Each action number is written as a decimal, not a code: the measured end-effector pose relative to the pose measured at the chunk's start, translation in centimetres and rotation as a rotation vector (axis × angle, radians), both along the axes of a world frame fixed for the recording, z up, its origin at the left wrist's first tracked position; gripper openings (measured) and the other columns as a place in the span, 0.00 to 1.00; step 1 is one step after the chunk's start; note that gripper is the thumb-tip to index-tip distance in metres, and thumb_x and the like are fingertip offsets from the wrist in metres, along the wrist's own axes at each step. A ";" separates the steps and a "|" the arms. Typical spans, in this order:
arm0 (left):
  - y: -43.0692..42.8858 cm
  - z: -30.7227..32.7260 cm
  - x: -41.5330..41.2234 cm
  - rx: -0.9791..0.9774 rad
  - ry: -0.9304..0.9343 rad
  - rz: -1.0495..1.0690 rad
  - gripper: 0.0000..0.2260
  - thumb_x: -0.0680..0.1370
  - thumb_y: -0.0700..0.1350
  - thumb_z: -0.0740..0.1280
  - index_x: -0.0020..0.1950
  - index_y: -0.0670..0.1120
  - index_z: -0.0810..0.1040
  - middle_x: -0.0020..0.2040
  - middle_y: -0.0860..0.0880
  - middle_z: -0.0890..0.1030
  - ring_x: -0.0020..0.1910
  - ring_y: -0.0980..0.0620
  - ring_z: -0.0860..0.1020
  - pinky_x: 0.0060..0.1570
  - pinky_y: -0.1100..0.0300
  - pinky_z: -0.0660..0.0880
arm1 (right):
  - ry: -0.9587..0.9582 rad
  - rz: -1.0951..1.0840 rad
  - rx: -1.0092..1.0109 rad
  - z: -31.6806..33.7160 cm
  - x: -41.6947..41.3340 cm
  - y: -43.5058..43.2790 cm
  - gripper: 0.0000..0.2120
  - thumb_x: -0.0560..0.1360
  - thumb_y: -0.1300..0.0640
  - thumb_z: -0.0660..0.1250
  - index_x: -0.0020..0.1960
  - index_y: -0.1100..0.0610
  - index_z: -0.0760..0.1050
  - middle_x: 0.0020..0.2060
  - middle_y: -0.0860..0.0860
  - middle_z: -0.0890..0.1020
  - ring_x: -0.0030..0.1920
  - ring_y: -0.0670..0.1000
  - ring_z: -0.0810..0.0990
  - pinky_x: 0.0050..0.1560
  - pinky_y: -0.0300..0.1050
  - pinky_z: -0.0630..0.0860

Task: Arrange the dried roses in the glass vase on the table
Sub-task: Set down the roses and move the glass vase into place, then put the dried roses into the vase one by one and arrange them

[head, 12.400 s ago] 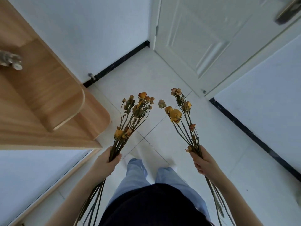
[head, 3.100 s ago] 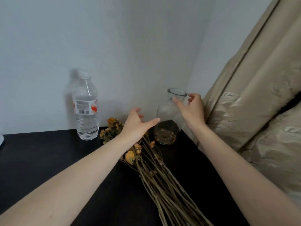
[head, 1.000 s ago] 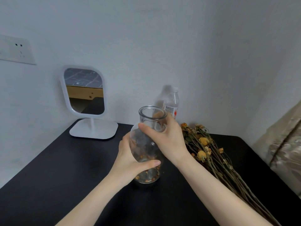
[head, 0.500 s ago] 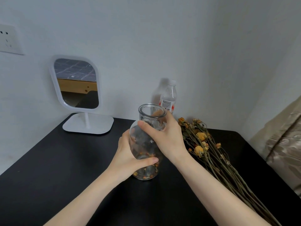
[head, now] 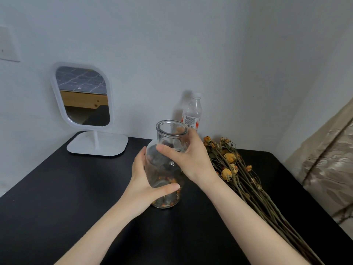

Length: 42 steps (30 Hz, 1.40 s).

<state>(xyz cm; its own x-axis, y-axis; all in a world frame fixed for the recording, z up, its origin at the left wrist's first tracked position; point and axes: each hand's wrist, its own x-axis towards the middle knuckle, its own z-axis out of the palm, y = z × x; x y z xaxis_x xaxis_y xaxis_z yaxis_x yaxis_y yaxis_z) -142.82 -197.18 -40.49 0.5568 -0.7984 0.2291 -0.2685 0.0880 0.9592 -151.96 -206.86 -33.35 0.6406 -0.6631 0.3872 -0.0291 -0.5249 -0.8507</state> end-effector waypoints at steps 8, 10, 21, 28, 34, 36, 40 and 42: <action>3.4 0.9 -6.7 -0.348 -0.105 0.417 0.20 0.72 0.51 0.71 0.60 0.59 0.67 0.57 0.61 0.70 0.58 0.62 0.72 0.59 0.69 0.69 | 0.052 -0.112 0.026 -0.3 -8.0 -2.7 0.25 0.68 0.52 0.74 0.62 0.50 0.71 0.55 0.45 0.78 0.57 0.42 0.76 0.59 0.35 0.71; 3.3 1.1 -8.7 -0.335 -0.118 0.281 0.10 0.72 0.50 0.68 0.51 0.60 0.74 0.49 0.57 0.77 0.48 0.59 0.77 0.49 0.72 0.71 | 0.079 -0.206 0.006 -0.8 -10.6 -4.1 0.17 0.70 0.51 0.72 0.58 0.50 0.74 0.49 0.45 0.80 0.52 0.41 0.79 0.53 0.34 0.73; -9.9 -0.6 -12.5 0.286 -0.100 -0.090 0.09 0.77 0.52 0.63 0.41 0.50 0.79 0.31 0.53 0.79 0.26 0.59 0.75 0.37 0.64 0.75 | 0.341 -0.523 -0.050 -4.3 -17.7 -10.3 0.02 0.74 0.56 0.69 0.44 0.50 0.78 0.38 0.44 0.80 0.40 0.41 0.78 0.36 0.29 0.67; -13.8 -2.4 -13.6 0.427 -0.044 -0.072 0.14 0.76 0.54 0.65 0.33 0.48 0.75 0.28 0.51 0.78 0.24 0.55 0.75 0.37 0.57 0.77 | 0.495 -0.476 -0.095 -5.4 -17.9 -10.4 0.02 0.74 0.55 0.68 0.46 0.52 0.79 0.37 0.43 0.79 0.38 0.40 0.76 0.35 0.29 0.68; -13.9 -2.0 -13.7 0.394 0.024 -0.039 0.12 0.78 0.47 0.64 0.36 0.45 0.75 0.30 0.50 0.76 0.24 0.55 0.72 0.28 0.63 0.70 | 0.553 -0.455 -0.146 -5.8 -17.3 -10.1 0.01 0.74 0.55 0.69 0.43 0.50 0.78 0.33 0.41 0.77 0.35 0.39 0.75 0.31 0.27 0.65; -13.6 -1.6 -13.7 0.360 0.069 -0.045 0.09 0.78 0.46 0.63 0.40 0.44 0.73 0.31 0.50 0.75 0.24 0.56 0.72 0.26 0.65 0.69 | 0.560 -0.451 -0.150 -5.8 -17.1 -10.2 0.01 0.73 0.54 0.69 0.43 0.50 0.80 0.33 0.41 0.77 0.35 0.38 0.75 0.31 0.27 0.65; -12.4 -0.8 -13.5 0.282 0.137 -0.086 0.08 0.80 0.43 0.61 0.41 0.42 0.71 0.31 0.49 0.74 0.23 0.56 0.70 0.20 0.69 0.67 | 0.611 -0.391 -0.146 -5.8 -16.6 -10.1 0.05 0.72 0.50 0.71 0.45 0.51 0.80 0.35 0.42 0.78 0.37 0.40 0.77 0.33 0.29 0.67; -11.6 -0.5 -13.2 0.254 0.159 -0.088 0.08 0.80 0.43 0.60 0.42 0.42 0.71 0.30 0.49 0.73 0.23 0.57 0.70 0.20 0.68 0.67 | 0.661 -0.360 -0.161 -5.7 -16.3 -9.9 0.08 0.71 0.47 0.71 0.45 0.51 0.80 0.35 0.43 0.79 0.36 0.42 0.77 0.33 0.30 0.69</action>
